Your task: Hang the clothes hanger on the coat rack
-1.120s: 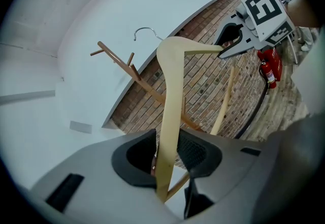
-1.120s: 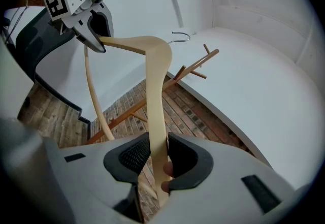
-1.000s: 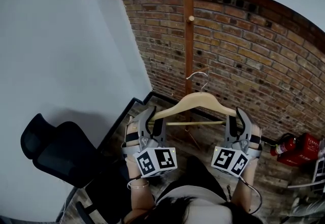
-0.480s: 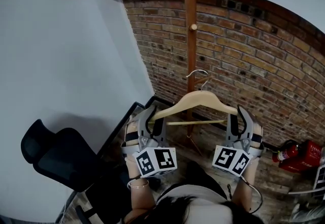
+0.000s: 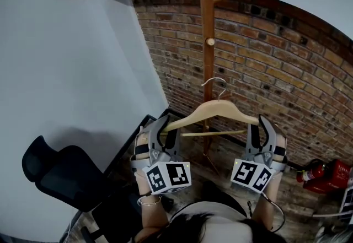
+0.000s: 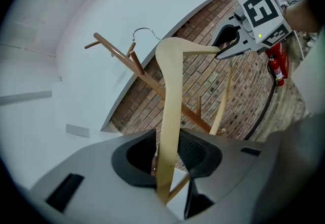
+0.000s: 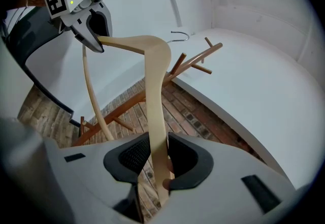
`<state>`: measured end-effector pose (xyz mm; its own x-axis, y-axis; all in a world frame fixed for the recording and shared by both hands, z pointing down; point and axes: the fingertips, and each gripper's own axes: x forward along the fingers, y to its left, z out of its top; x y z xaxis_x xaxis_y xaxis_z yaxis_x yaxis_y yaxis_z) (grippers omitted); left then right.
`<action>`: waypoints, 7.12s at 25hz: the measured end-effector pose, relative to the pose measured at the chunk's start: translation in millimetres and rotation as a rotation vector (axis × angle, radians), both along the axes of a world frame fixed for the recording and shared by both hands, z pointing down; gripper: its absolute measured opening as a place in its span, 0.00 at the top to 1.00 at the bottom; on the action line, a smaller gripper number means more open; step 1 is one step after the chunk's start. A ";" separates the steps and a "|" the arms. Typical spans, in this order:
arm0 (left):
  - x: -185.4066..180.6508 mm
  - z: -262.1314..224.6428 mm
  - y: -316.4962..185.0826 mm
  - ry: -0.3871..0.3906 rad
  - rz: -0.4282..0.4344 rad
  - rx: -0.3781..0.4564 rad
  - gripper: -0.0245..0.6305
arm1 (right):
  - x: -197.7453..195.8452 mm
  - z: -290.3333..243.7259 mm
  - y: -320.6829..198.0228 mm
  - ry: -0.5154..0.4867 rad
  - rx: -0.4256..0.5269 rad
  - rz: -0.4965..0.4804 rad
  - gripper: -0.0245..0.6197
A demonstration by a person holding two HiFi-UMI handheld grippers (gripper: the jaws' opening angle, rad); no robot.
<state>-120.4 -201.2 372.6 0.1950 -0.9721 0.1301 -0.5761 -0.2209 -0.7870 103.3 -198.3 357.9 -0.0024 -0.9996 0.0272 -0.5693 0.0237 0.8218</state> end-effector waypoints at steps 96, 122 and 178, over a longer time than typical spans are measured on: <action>-7.0 1.4 -145.8 0.029 -0.120 -0.019 0.77 | -13.9 2.3 -161.5 -0.062 -0.027 -0.128 0.76; 0.7 -6.8 -119.0 0.031 -0.062 0.001 0.76 | -17.7 -0.2 -138.6 -0.041 -0.042 -0.127 0.75; -22.2 15.3 15.3 0.125 -0.026 -0.001 0.89 | -46.1 17.1 -0.2 -0.061 -0.037 -0.102 0.85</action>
